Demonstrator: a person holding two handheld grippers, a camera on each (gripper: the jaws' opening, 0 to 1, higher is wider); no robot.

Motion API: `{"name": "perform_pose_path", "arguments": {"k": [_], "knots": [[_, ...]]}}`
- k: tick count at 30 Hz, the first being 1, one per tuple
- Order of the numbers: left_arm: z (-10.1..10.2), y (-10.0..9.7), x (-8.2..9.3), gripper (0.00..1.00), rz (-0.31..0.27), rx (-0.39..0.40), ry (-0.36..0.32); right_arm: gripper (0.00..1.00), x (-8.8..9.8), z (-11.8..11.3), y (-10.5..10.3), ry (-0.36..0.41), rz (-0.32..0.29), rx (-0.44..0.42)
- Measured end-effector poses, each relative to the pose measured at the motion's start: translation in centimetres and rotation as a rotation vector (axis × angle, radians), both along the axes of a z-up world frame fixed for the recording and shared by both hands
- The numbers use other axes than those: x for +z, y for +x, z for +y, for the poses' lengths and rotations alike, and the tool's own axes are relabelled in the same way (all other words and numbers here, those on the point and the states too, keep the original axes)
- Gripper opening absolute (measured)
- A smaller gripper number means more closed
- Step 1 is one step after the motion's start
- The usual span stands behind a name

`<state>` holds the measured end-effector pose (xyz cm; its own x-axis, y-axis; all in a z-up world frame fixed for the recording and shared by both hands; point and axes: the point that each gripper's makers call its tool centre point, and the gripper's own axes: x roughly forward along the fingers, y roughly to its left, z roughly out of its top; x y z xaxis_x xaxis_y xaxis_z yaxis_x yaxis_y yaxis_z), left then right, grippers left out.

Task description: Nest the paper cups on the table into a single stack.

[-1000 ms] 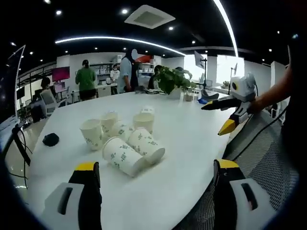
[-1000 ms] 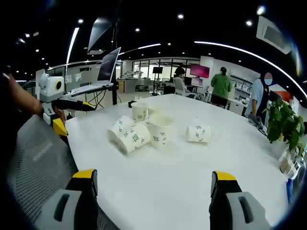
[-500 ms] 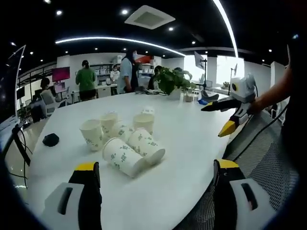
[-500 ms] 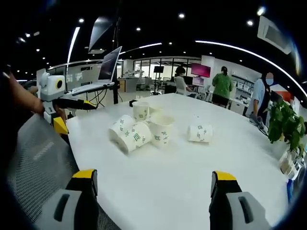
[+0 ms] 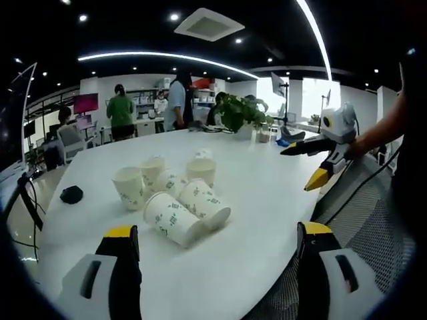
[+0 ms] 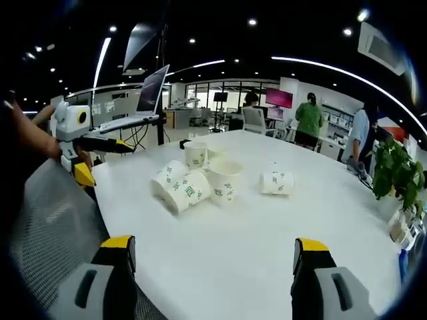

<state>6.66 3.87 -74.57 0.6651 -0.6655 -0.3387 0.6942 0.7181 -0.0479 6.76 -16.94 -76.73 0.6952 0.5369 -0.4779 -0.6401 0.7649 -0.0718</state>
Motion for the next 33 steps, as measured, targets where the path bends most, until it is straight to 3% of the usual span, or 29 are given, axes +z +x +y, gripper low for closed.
{"name": "perform_pose_path", "arguments": {"k": [33], "knots": [[0.3,0.21,-0.16,0.99,-0.01,0.008,-0.001,1.0,0.45,-0.09,0.05,0.002,-0.014,-0.014]]}}
